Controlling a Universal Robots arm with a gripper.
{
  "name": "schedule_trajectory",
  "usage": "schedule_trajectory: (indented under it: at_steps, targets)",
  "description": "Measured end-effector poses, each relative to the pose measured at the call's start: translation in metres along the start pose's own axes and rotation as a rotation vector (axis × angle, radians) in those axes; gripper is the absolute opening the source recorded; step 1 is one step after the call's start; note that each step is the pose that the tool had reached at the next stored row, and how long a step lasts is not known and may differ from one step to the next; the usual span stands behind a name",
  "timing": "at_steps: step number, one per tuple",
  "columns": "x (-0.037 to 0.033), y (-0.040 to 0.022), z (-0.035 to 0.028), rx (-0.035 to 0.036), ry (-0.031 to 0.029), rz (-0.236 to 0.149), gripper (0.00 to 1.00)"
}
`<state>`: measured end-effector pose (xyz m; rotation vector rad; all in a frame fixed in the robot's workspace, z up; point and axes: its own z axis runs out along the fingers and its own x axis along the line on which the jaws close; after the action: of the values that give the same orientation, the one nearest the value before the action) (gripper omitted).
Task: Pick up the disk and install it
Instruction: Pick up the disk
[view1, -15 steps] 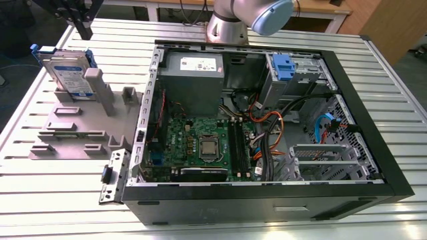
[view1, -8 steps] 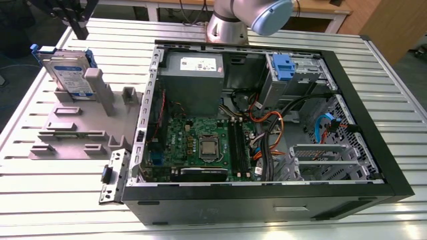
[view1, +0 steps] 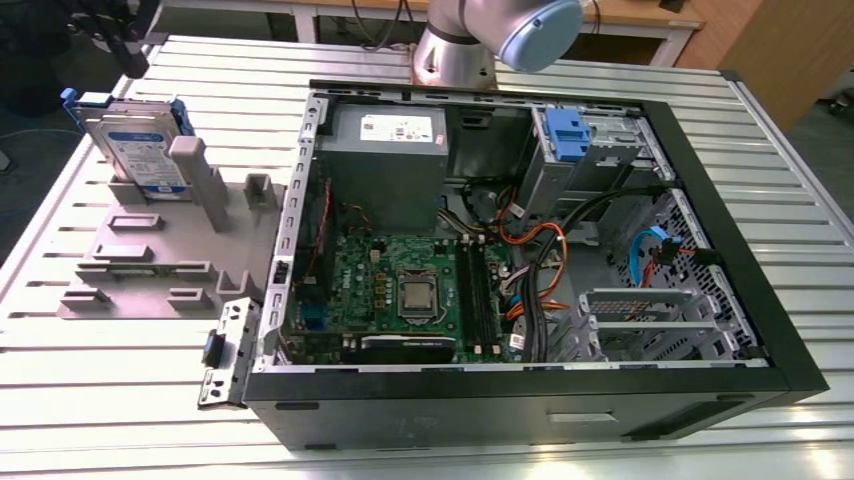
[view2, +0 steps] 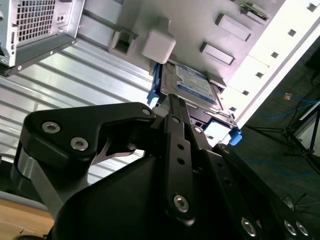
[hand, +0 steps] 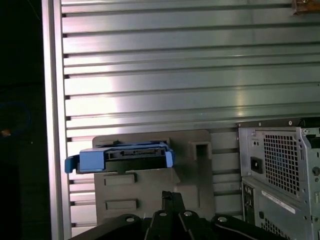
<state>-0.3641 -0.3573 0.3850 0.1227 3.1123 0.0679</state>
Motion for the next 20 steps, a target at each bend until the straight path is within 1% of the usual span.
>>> schedule_trajectory:
  at_steps: [2,3,4,6,7,9,13,15,20]
  targets:
    - [0.0051,0.0001,0.0005,0.0013,-0.0002,0.0,0.11]
    - [0.0073,0.0003,0.0009,0.003,-0.0003,0.0,0.11]
    - [0.0089,0.0006,0.0013,0.006,-0.0006,0.0,0.11]
    - [0.0106,0.0013,0.0019,0.0149,-0.001,-0.001,0.11]
    - [0.0111,0.0016,0.0019,0.0168,-0.0005,-0.001,0.11]
    - [0.0119,0.0019,0.002,0.0176,0.0029,-0.002,0.11]
    - [0.0145,0.0027,0.0028,0.0183,0.0141,-0.002,0.11]
    - [0.0162,0.003,0.0037,0.0186,0.0179,-0.003,0.11]
    - [0.0256,0.0037,0.008,0.0186,0.0184,-0.009,0.11]
